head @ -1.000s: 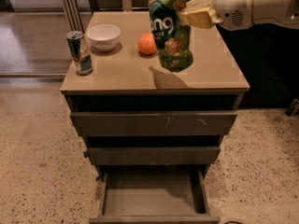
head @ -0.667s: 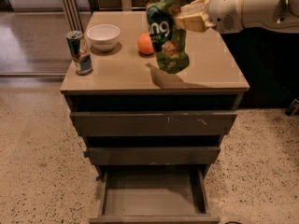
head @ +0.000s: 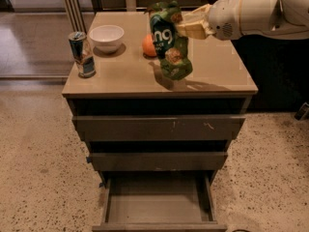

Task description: Pick green rice chip bag from bottom drawer and place on counter

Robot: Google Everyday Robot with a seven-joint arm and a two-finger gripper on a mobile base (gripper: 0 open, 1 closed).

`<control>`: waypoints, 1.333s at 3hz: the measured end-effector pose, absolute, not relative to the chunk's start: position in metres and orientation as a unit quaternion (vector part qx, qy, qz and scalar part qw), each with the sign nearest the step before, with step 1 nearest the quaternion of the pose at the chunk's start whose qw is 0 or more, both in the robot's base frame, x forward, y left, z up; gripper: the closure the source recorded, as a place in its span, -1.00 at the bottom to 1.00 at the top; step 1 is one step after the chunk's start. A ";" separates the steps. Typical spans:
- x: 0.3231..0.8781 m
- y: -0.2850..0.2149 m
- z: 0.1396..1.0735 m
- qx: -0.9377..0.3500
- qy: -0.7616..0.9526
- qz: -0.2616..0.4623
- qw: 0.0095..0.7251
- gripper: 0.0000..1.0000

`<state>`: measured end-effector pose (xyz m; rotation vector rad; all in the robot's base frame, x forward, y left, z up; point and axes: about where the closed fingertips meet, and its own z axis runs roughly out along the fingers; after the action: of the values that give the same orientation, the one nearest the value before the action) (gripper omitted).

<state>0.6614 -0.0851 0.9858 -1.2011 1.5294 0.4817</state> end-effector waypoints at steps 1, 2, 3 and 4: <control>0.669 -0.084 0.974 -0.500 0.638 0.208 0.548 1.00; 0.675 -0.084 0.963 -0.493 0.628 0.217 0.562 1.00; 0.677 -0.086 0.952 -0.489 0.615 0.227 0.576 1.00; 0.677 -0.089 0.941 -0.488 0.609 0.233 0.579 1.00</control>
Offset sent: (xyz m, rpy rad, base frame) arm 0.0214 -0.0043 -0.0367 0.1208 -0.0720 0.0163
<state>0.6766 -0.0891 0.9410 -1.1417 1.4246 0.5458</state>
